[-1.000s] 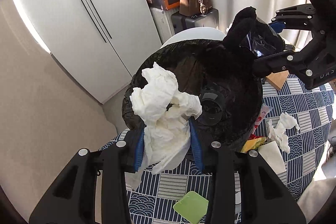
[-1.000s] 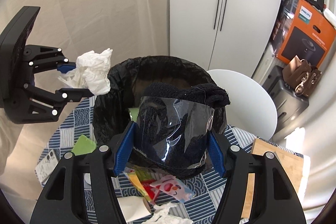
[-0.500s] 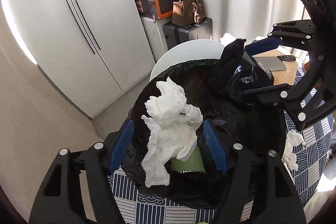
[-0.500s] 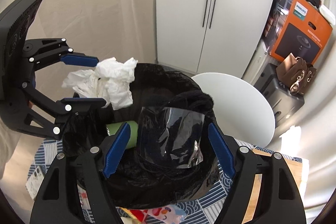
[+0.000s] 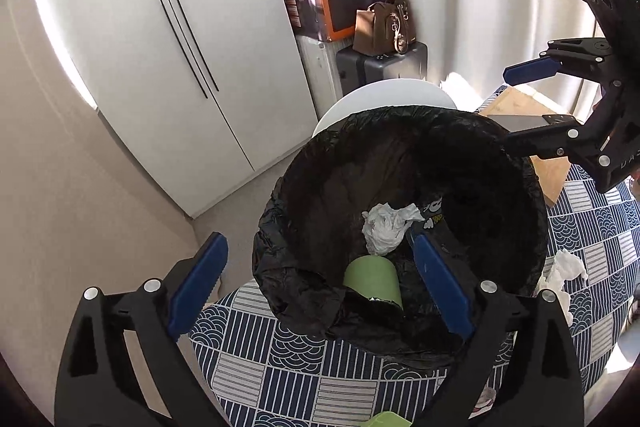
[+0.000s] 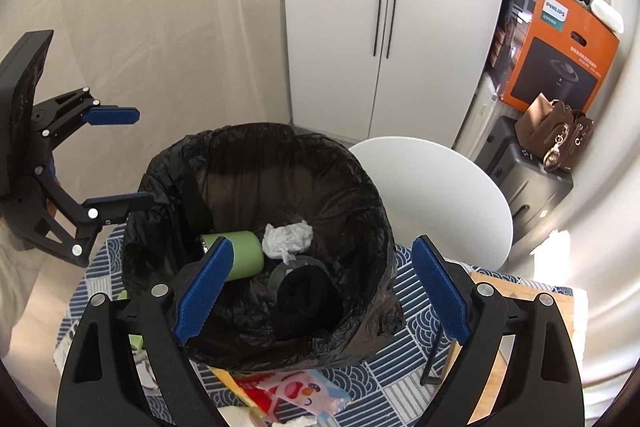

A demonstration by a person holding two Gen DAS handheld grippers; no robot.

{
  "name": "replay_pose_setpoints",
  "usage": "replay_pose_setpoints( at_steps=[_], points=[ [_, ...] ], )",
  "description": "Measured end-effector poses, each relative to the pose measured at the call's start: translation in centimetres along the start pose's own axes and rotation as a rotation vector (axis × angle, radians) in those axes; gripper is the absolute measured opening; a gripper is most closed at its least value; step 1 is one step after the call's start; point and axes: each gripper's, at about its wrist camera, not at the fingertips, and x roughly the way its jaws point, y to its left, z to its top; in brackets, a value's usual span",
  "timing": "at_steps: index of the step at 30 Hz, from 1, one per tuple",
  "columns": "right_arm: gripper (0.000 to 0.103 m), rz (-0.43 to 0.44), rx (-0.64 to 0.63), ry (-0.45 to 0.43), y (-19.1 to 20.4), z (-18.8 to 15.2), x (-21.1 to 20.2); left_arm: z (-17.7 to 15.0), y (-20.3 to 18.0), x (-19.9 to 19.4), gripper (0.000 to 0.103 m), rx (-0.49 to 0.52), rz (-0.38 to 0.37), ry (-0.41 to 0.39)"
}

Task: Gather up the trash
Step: 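Open both tools to drop the black bag and tissue into the bin, then move both tools back over the table toward the remaining trash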

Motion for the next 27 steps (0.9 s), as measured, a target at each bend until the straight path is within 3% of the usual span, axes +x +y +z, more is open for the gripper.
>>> replay_pose_setpoints(
  at_steps=[11,27],
  points=[
    [0.088,0.016,-0.029,-0.006,1.0,-2.2,-2.9,-1.7,-1.0,-4.1,0.097,-0.071,-0.023,-0.066],
    [0.088,0.028,-0.070,0.014,1.0,-6.7,-6.5,-5.7,-3.3,-7.2,0.097,-0.134,0.072,0.002]
  ],
)
